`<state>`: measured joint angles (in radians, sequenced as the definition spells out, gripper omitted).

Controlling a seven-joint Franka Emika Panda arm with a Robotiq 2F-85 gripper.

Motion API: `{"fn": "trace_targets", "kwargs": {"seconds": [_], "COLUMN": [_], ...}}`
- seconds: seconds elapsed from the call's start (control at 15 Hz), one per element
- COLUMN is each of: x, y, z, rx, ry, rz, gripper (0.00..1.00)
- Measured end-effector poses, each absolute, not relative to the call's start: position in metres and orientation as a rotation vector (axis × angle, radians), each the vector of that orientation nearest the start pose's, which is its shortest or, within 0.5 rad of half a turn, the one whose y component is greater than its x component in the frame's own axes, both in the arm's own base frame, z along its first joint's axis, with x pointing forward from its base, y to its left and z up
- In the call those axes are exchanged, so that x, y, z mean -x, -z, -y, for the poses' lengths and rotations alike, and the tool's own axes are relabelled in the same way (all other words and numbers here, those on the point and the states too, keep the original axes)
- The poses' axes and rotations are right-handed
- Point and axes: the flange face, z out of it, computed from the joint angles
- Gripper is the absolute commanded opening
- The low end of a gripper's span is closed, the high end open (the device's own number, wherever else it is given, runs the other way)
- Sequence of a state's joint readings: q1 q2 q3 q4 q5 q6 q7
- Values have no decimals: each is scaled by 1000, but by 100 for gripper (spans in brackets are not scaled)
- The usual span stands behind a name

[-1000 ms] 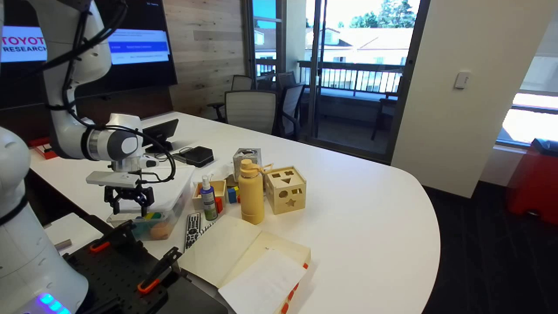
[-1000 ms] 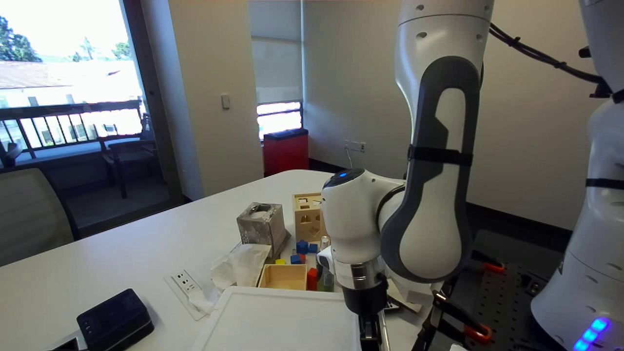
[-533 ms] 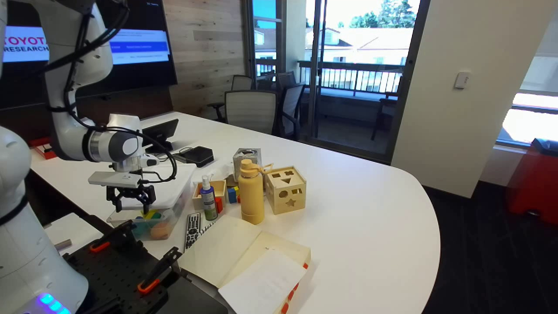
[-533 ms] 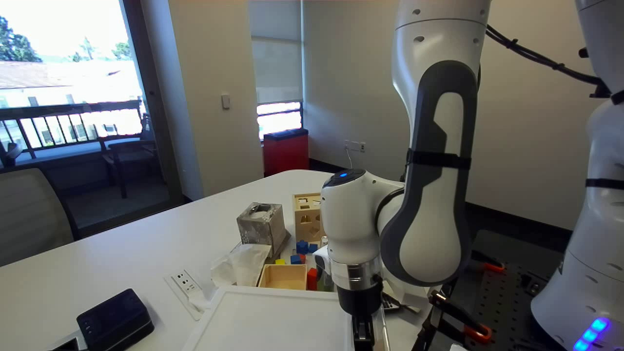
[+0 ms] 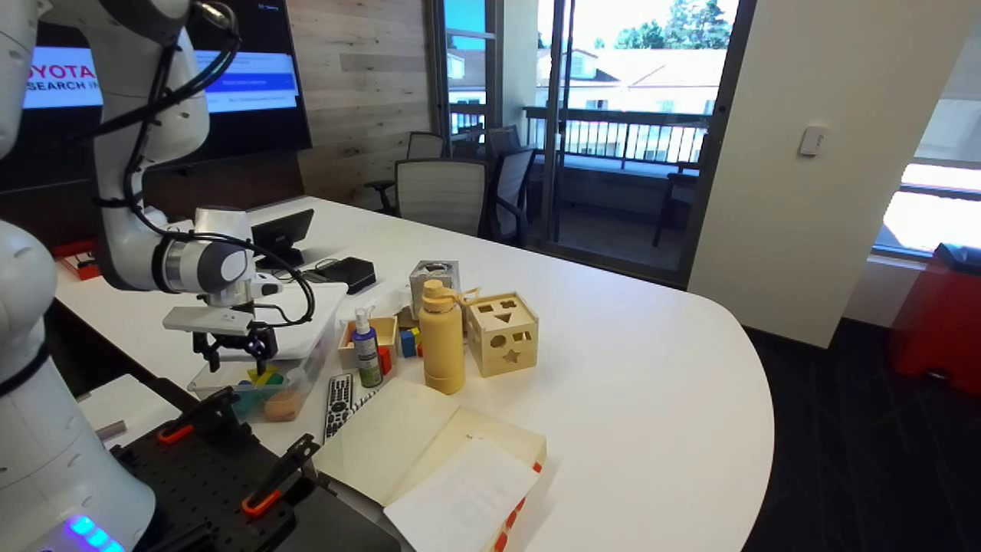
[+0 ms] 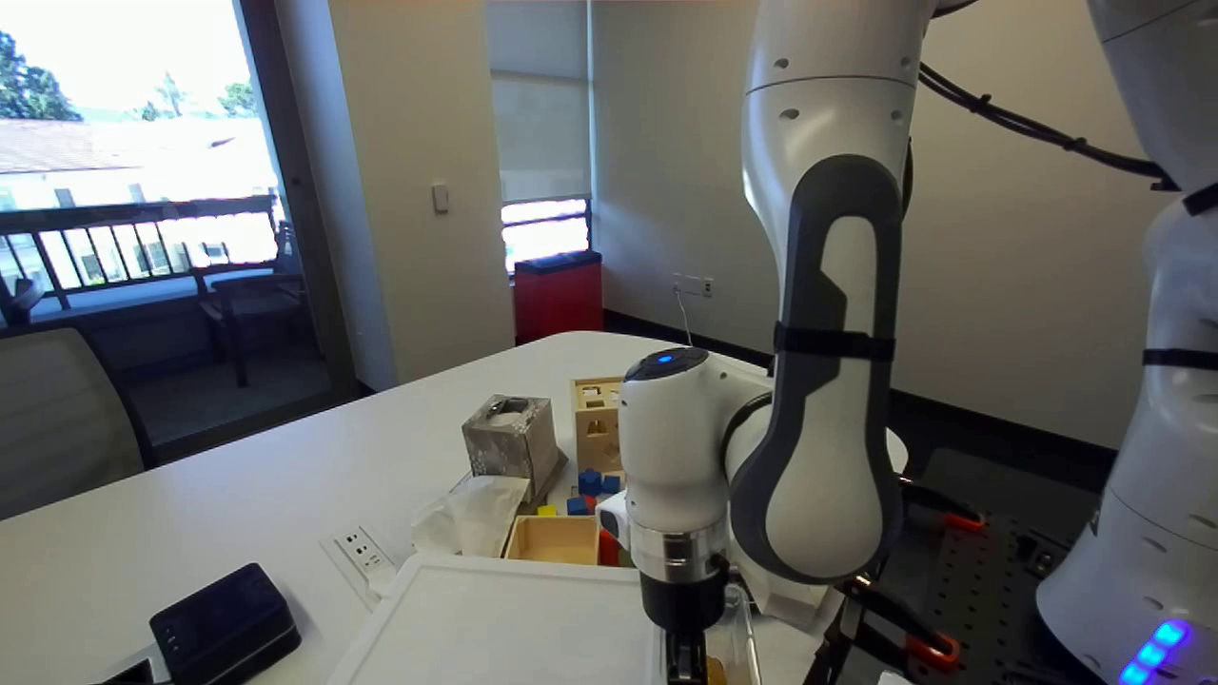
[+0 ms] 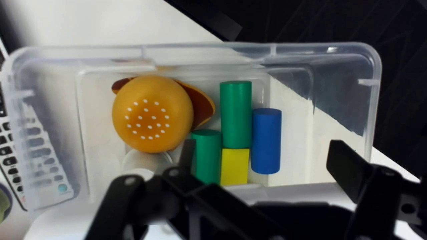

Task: Push the lid off of the plastic box

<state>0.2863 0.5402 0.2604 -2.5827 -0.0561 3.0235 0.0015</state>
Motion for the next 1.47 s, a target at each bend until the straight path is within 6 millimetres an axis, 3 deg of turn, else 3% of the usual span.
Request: {"fn": "trace_targets", "kwargs": {"seconds": [0.73,1.47], "x": [-347,-363], "y": [-61,-63], "z": [-249,-262], "rx": [2888,2875], "ry": [-129,-71], "rz": [861,863], "gripper": [100,100]}}
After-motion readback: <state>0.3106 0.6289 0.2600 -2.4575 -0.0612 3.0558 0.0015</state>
